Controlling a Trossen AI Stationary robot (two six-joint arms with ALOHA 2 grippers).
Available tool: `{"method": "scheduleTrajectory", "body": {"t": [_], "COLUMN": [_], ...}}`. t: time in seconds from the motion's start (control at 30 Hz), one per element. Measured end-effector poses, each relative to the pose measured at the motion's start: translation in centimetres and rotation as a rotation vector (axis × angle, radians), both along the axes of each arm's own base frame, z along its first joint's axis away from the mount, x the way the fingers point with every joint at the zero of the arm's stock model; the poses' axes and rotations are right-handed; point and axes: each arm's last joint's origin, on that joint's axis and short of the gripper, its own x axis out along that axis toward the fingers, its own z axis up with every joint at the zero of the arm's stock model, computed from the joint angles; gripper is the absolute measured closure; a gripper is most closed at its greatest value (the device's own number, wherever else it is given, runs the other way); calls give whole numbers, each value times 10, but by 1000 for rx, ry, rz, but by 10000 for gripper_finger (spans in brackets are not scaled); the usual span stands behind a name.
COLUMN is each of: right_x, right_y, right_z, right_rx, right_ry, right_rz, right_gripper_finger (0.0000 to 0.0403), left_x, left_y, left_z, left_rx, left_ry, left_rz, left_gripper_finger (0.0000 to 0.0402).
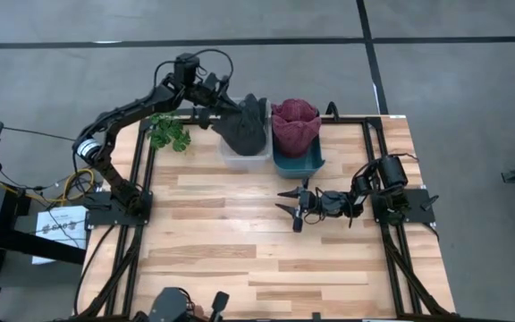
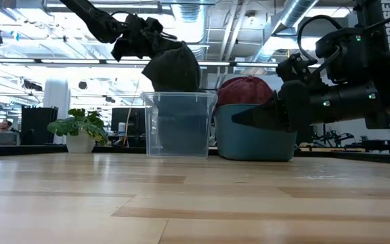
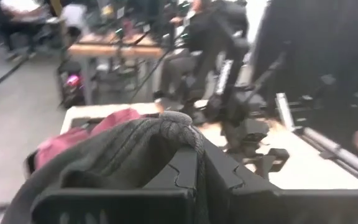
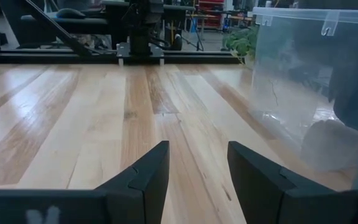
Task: Pick & Place hat
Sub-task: Put the black cap into the transparent bin
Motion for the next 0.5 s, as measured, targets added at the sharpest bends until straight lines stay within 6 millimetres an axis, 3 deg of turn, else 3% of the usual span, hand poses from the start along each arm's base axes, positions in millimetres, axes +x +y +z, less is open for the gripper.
{"method": "scheduleTrajectory", "body": {"t": [0.13, 0.27, 0.5], "right_x": [0, 0, 0], "right_y": [0, 0, 0], "right_z": [0, 0, 0], "right_rx": [0, 0, 0], "right_ry": [0, 0, 0], "right_rz": [0, 0, -2], "right_gripper_finger": [246, 249, 248], "left_x": [-4, -6, -2], "left_y": [-7, -27, -64], "left_z": [0, 2, 21], "left_rx": [34, 183, 410], "left_ry": [84, 230, 231], "left_rz": [112, 235, 191], "left_gripper_finger": [392, 392, 392]}}
